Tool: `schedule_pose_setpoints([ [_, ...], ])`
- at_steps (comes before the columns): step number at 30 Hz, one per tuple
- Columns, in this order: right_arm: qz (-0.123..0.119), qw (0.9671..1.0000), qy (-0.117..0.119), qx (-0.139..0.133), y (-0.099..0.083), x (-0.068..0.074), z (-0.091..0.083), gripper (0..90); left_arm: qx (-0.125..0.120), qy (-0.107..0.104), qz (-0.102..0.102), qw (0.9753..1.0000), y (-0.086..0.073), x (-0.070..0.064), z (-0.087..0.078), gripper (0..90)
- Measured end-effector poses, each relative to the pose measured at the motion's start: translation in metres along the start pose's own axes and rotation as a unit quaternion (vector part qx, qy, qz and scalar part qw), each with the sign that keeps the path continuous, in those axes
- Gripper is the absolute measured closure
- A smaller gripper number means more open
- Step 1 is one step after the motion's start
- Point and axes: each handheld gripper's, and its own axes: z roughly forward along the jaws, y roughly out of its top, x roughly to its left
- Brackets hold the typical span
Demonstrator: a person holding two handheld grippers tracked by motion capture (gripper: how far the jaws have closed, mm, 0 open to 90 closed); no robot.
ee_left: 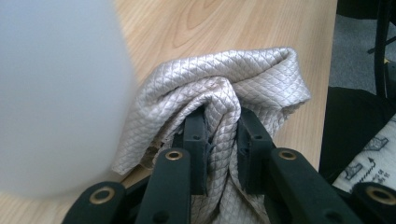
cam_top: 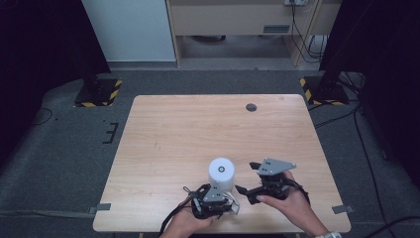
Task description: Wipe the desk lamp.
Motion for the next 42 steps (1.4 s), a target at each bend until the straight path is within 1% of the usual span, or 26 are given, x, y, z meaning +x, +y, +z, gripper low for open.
schedule_pose_setpoints([
  [1, 0.0, 1.0, -0.002, 0.002, -0.007, -0.001, -0.004, 13.6, 0.004, 0.001, 0.002, 1.0, 0.001, 0.0, 0.002, 75.4],
  [3, 0.005, 1.0, -0.003, 0.004, -0.021, -0.003, -0.013, 16.6, 0.006, 0.003, -0.003, 1.0, 0.004, -0.002, 0.012, 75.5],
  [4, 0.007, 1.0, -0.003, 0.004, -0.028, -0.004, -0.016, 19.4, 0.01, 0.008, -0.002, 0.9999, 0.006, -0.003, 0.015, 75.6],
  [7, 0.008, 0.9999, -0.003, 0.007, -0.045, -0.004, -0.022, 25.4, 0.021, 0.008, 0.003, 0.9997, 0.009, -0.008, 0.029, 75.0],
  [8, 0.008, 0.9999, 0.001, 0.01, -0.052, -0.003, -0.022, 26.9, 0.021, 0.01, 0.004, 0.9997, 0.009, -0.01, 0.033, 73.7],
  [9, 0.002, 0.9999, 0.003, 0.015, -0.057, -0.001, -0.022, 27.1, 0.021, 0.012, 0.01, 0.9996, 0.009, -0.01, 0.035, 72.0],
  [10, -0.005, 0.9998, 0.004, 0.019, -0.059, 0.0, -0.022, 26.9, 0.018, 0.014, 0.004, 0.9997, 0.01, -0.01, 0.036, 69.8],
  [12, -0.015, 0.9994, 0.012, 0.03, -0.064, 0.005, -0.019, 23.9, 0.012, 0.025, -0.004, 0.9996, 0.011, -0.01, 0.035, 61.6],
  [13, -0.02, 0.9992, 0.013, 0.033, -0.065, 0.006, -0.017, 22.0, 0.006, 0.027, -0.007, 0.9996, 0.011, -0.01, 0.033, 57.5],
  [16, -0.018, 0.999, 0.016, 0.036, -0.066, 0.01, -0.013, 15.1, -0.006, 0.029, -0.007, 0.9995, 0.011, -0.01, 0.027, 48.3],
  [18, -0.022, 0.9986, 0.018, 0.044, -0.068, 0.011, -0.011, 12.0, -0.011, 0.033, -0.005, 0.9994, 0.011, -0.011, 0.021, 42.2],
  [20, -0.026, 0.9983, 0.019, 0.049, -0.069, 0.013, -0.008, 11.2, -0.013, 0.037, 0.002, 0.9992, 0.011, -0.012, 0.014, 39.3],
  [22, -0.035, 0.9981, 0.02, 0.048, -0.069, 0.015, -0.006, 10.7, -0.022, 0.041, 0.0, 0.9989, 0.012, -0.013, 0.006, 39.1],
  [24, -0.041, 0.9979, 0.026, 0.043, -0.067, 0.019, -0.003, 10.2, -0.039, 0.05, -0.01, 0.9979, 0.013, -0.011, -0.003, 39.4],
  [25, -0.044, 0.9976, 0.029, 0.045, -0.067, 0.021, -0.001, 9.9, -0.044, 0.053, -0.012, 0.9975, 0.014, -0.01, -0.006, 41.0],
  [26, -0.047, 0.9973, 0.03, 0.049, -0.067, 0.022, 0.001, 9.6, -0.045, 0.058, -0.01, 0.9973, 0.015, -0.009, -0.008, 43.4],
  [27, -0.05, 0.9967, 0.033, 0.056, -0.067, 0.023, 0.006, 9.6, -0.044, 0.061, -0.009, 0.9971, 0.016, -0.009, -0.009, 43.8],
  [29, -0.061, 0.9955, 0.031, 0.065, -0.068, 0.026, 0.012, 9.1, -0.046, 0.061, -0.009, 0.997, 0.017, -0.009, -0.011, 44.9],
  [31, -0.065, 0.995, 0.032, 0.068, -0.067, 0.028, 0.018, 9.4, -0.052, 0.064, -0.007, 0.9966, 0.018, -0.01, -0.016, 45.0],
  [33, -0.072, 0.9946, 0.032, 0.067, -0.066, 0.028, 0.022, 10.0, -0.063, 0.06, -0.008, 0.9962, 0.021, -0.012, -0.025, 44.6],
  [34, -0.075, 0.9944, 0.033, 0.067, -0.065, 0.029, 0.024, 9.9, -0.073, 0.06, -0.007, 0.9955, 0.022, -0.014, -0.031, 44.4],
  [36, -0.082, 0.9934, 0.041, 0.069, -0.065, 0.03, 0.03, 9.9, -0.085, 0.064, -0.003, 0.9943, 0.024, -0.016, -0.04, 43.6],
  [38, -0.09, 0.9918, 0.045, 0.079, -0.066, 0.033, 0.035, 12.5, -0.102, 0.074, -0.002, 0.992, 0.025, -0.016, -0.052, 42.4],
  [40, -0.097, 0.99, 0.042, 0.093, -0.068, 0.035, 0.041, 21.0, -0.108, 0.085, -0.003, 0.9905, 0.024, -0.015, -0.061, 39.7],
  [41, -0.099, 0.9894, 0.039, 0.099, -0.068, 0.035, 0.043, 25.3, -0.11, 0.098, -0.005, 0.9891, 0.024, -0.012, -0.067, 37.9],
  [42, -0.096, 0.9894, 0.038, 0.101, -0.069, 0.034, 0.045, 28.7, -0.109, 0.104, -0.008, 0.9886, 0.023, -0.01, -0.07, 36.1],
])
